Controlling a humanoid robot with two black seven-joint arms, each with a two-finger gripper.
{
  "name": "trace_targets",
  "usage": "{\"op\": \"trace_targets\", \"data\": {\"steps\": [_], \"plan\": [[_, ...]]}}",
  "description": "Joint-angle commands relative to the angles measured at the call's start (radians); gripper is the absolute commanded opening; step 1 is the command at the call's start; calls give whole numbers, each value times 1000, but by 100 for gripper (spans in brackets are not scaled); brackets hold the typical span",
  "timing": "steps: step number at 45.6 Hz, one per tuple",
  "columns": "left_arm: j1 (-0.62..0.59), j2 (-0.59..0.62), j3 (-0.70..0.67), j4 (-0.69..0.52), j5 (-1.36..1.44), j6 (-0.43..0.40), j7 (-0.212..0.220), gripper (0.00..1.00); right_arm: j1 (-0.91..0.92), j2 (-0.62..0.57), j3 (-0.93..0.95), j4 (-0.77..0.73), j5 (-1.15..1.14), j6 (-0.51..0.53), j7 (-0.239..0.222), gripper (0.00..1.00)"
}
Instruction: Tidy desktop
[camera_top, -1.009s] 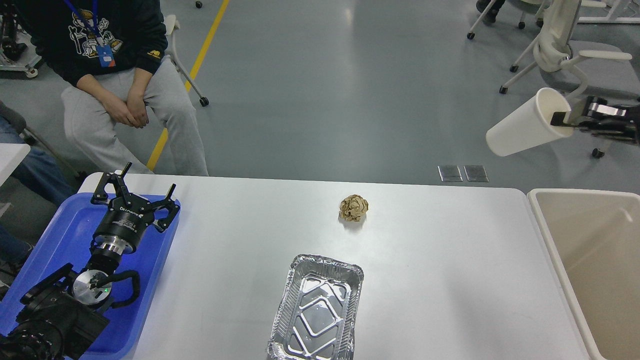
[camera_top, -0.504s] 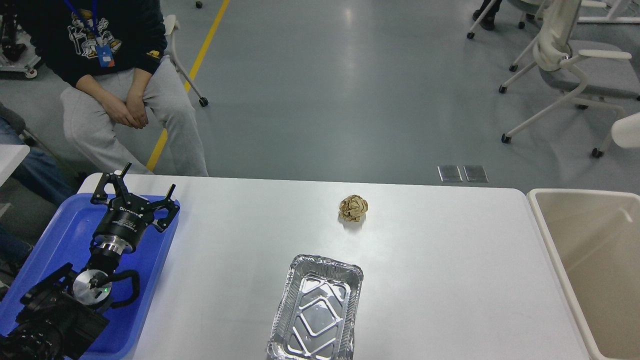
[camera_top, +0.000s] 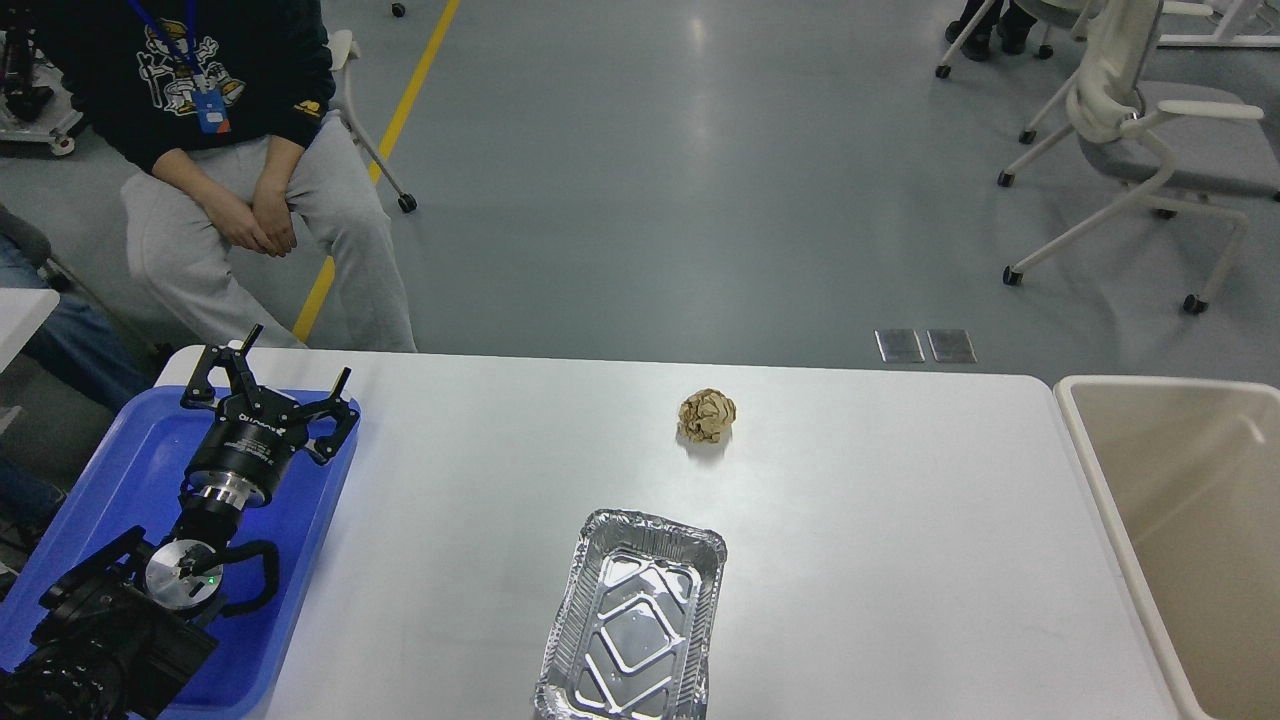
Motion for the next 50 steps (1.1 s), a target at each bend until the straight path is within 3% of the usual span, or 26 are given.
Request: {"op": "trace_targets", "data": {"steps": [1,7,20,50], "plan": [[0,0,0,0,0,0,1,100,-350,299,303,-430,71,-20,-23,0],[0,0,0,0,0,0,-1,100,-394,433,389,-543,72,-14,-23,0],[0,-1,0,0,0,0,-1,100,-443,517,551,-541,75,-8,-33,0],[0,0,0,0,0,0,1,100,-486,520,611,-552,75,62,-60,0]]}}
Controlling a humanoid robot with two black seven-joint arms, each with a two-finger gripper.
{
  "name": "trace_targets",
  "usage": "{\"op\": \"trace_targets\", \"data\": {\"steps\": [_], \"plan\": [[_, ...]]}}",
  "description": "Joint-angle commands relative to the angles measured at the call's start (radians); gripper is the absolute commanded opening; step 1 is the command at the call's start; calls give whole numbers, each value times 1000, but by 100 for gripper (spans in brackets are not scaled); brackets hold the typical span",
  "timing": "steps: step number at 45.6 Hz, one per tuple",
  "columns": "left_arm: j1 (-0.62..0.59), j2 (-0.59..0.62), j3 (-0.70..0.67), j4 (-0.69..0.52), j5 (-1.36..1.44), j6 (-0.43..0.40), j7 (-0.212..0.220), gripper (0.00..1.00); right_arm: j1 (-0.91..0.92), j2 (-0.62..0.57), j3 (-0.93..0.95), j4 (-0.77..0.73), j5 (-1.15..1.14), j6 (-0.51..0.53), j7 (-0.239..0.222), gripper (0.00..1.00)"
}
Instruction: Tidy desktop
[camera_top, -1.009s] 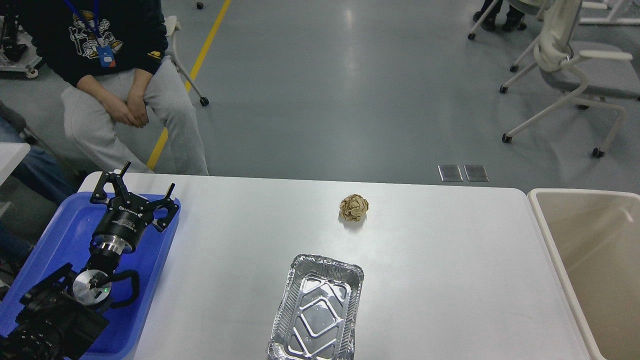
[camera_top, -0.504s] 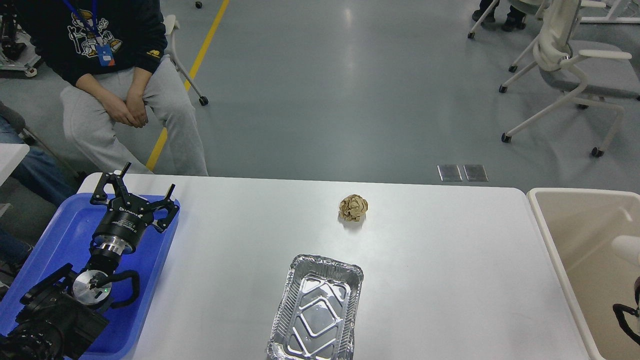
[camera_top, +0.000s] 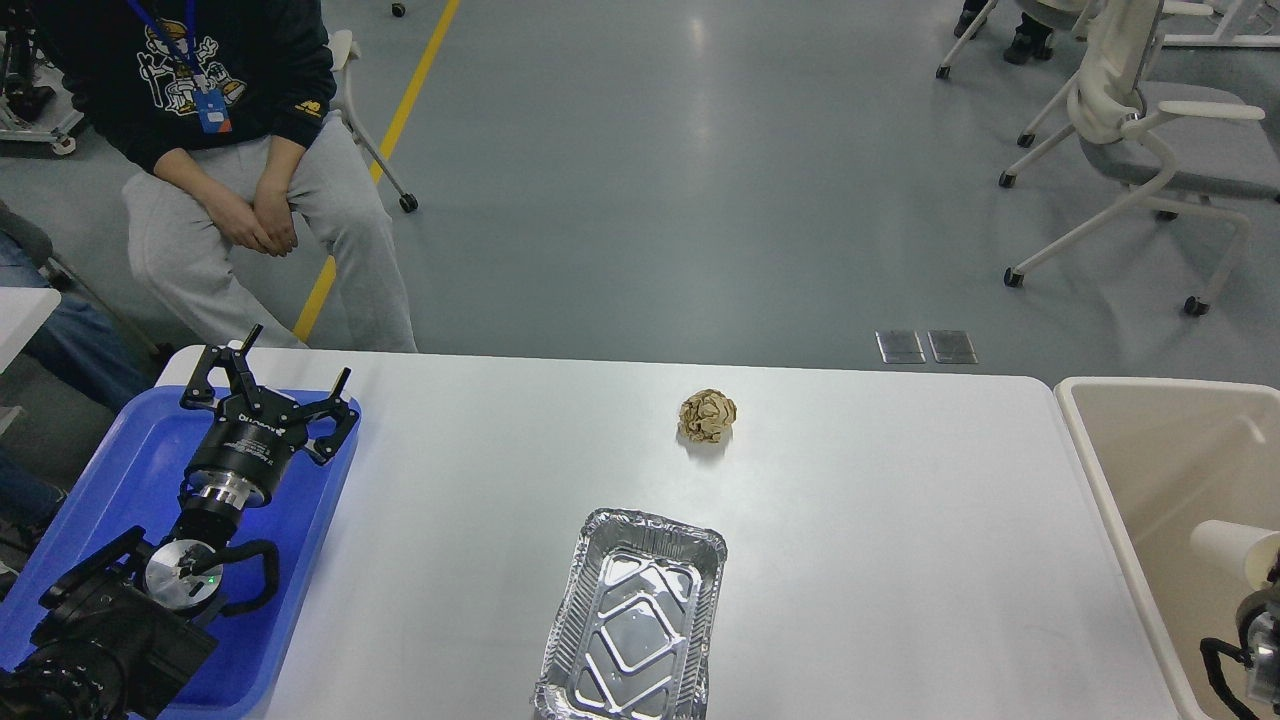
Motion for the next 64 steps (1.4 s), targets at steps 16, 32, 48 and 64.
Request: {"op": "trace_targets", "data": {"steps": [16,32,48,64], "plan": [[0,0,0,0,0,0,0,100,11,-6,-7,-13,-3,7,4,100],[-2,-1,2,1,0,0,0,100,134,-112,129,15,11,66,-9,100],[-2,-1,2,1,0,0,0,100,229,-265,375,168,11,346,-24,100],[-2,-1,2,1,0,0,0,100,271,-282,571,544,11,329,-52,100]]}}
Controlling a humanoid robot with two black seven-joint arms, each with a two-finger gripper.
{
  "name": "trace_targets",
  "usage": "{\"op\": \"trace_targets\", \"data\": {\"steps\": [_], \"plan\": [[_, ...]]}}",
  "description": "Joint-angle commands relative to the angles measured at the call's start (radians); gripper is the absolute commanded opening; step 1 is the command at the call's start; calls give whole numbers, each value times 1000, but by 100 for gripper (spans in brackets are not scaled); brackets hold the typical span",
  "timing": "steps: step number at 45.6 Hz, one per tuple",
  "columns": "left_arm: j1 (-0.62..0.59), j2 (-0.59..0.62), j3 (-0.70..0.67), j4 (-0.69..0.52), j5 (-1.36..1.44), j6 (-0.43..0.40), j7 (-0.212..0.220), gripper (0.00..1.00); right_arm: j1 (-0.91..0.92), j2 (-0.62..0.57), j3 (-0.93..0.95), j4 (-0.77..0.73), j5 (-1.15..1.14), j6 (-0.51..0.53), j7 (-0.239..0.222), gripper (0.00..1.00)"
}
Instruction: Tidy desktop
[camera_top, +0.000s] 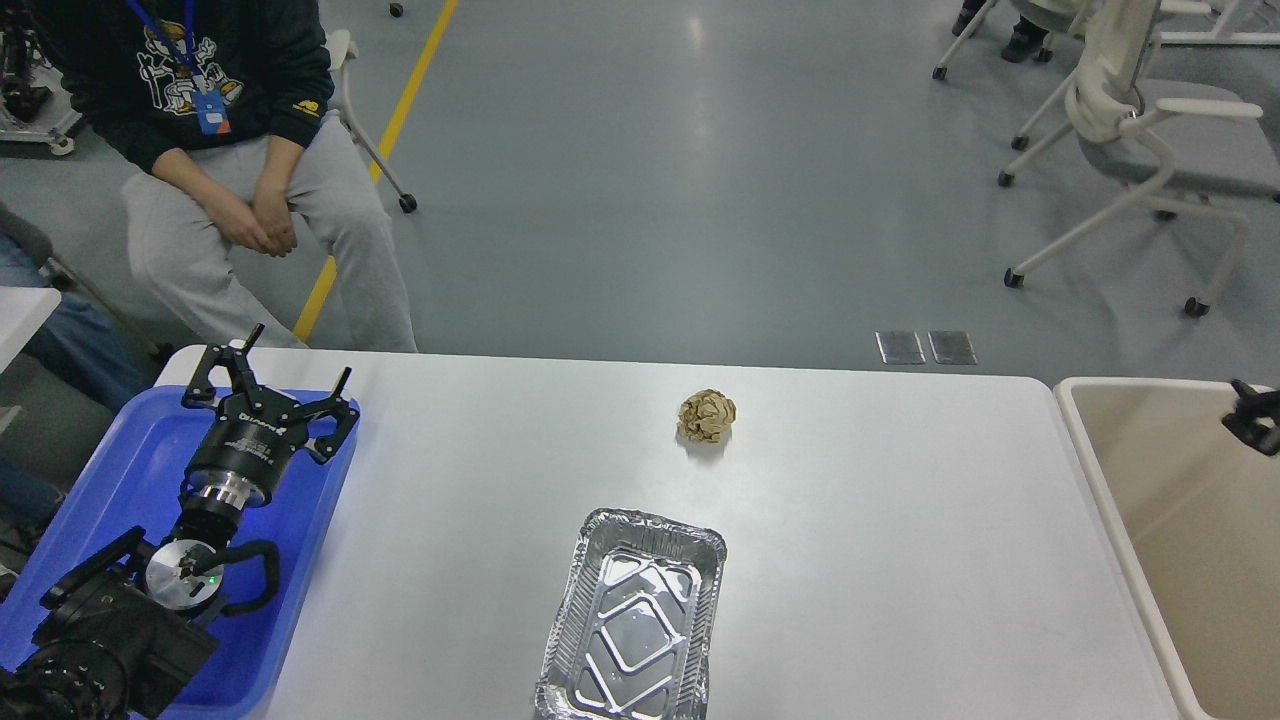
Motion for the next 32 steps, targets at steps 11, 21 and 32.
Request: {"op": "trace_targets", "data": {"steps": [11,21,32], "plan": [[0,0,0,0,2,0,0,100,52,66,150,319,0,69,-12,100],[0,0,0,0,2,0,0,100,49,172,152,298,0,221,-12,100],[0,-2,0,0,2,0,2,100,43,326,152,198,0,233,-14,100]]}}
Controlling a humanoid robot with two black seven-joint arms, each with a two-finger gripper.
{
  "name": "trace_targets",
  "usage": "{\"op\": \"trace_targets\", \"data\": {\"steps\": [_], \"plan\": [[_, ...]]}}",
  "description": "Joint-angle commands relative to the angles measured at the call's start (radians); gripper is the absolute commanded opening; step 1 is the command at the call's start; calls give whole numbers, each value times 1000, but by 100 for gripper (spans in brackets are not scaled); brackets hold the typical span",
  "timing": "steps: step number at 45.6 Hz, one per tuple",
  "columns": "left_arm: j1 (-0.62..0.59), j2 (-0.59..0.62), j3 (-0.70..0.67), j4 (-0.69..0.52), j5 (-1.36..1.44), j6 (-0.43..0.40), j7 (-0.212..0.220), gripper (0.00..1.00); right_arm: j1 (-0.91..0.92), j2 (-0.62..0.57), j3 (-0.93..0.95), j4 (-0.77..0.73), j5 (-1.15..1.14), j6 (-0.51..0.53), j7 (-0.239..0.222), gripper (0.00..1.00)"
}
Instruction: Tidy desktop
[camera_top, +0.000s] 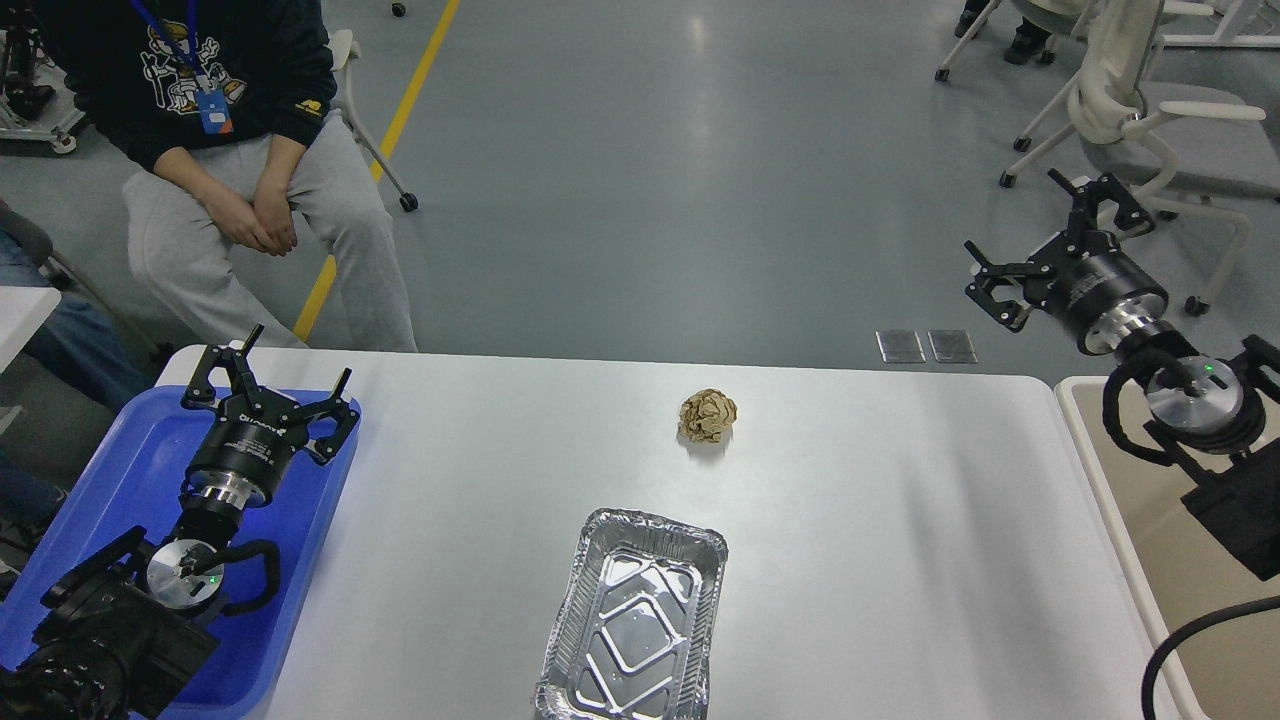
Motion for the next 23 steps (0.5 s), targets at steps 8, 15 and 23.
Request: {"op": "trace_targets", "data": {"steps": [8,15,23], "plan": [[0,-2,0,0,0,0,1,100,-15,230,2,-176,0,103,-2,100],[0,-2,0,0,0,0,0,100,-44,277,2,-240,0,139,-2,100],[0,-2,0,-2,0,0,1,100,-79,293,-6,-271,0,145,0,100]]}}
